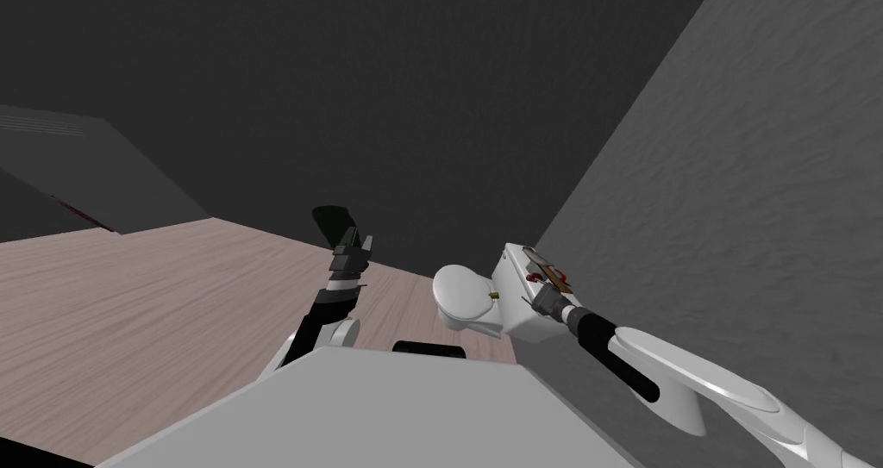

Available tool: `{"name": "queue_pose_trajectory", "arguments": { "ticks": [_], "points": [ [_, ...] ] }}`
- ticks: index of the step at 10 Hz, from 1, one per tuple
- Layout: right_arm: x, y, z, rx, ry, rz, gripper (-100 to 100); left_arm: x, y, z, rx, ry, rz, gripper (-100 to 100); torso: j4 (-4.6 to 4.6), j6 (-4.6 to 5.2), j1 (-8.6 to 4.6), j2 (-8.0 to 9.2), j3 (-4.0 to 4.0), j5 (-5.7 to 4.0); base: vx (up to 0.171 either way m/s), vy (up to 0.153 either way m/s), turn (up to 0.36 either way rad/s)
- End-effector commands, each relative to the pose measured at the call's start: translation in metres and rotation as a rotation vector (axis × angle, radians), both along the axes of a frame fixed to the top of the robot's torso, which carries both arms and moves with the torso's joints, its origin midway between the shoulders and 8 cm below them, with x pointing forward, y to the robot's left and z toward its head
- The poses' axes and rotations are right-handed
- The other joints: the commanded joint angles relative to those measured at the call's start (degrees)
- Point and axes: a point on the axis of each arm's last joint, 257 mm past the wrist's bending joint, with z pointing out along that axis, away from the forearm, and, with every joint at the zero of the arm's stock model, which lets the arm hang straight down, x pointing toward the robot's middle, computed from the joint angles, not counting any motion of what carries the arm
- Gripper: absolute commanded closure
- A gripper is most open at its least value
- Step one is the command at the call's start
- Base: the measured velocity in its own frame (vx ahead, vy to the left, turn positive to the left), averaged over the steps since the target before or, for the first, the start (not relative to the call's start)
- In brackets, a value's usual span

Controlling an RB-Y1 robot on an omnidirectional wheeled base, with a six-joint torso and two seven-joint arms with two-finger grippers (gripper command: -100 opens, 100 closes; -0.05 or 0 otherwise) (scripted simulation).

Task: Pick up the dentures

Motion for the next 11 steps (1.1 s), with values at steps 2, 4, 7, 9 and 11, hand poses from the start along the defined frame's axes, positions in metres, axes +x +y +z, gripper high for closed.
{"name": "queue_pose_trajectory", "arguments": {
  "ticks": [2,4,7,9,11],
  "points": [
    [-0.01,-0.032,-0.01,-0.153,0.061,0.029,-100,0.0,0.0,0.0,0.0,0.0,0.0,0,0.0,-0.02,-0.03,-0.01,-0.01,0.0,0.033,-0.041,0.153],
    [-0.014,-0.046,-0.013,-0.225,0.09,0.047,-100,0.0,0.0,0.0,0.0,0.0,0.0,0,-0.01,-0.03,-0.12,-0.06,-0.03,-0.03,0.047,-0.053,0.138],
    [-0.029,-0.083,-0.02,-0.389,0.169,0.082,-100,0.0,0.0,0.0,0.0,0.0,0.0,0,-0.02,-0.01,-0.07,-0.08,-0.05,-0.02,0.05,-0.05,0.137],
    [-0.04,-0.104,-0.024,-0.475,0.219,0.105,-100,0.0,0.0,0.0,0.0,0.0,0.0,0,-0.03,-0.01,-0.12,-0.11,-0.06,-0.03,0.051,-0.061,0.152],
    [-0.052,-0.119,-0.028,-0.539,0.265,0.126,-100,0.0,0.0,0.0,0.0,0.0,0.0,0,-0.02,0.01,-0.08,-0.08,-0.05,-0.03,0.047,-0.05,0.112]
  ]
}}
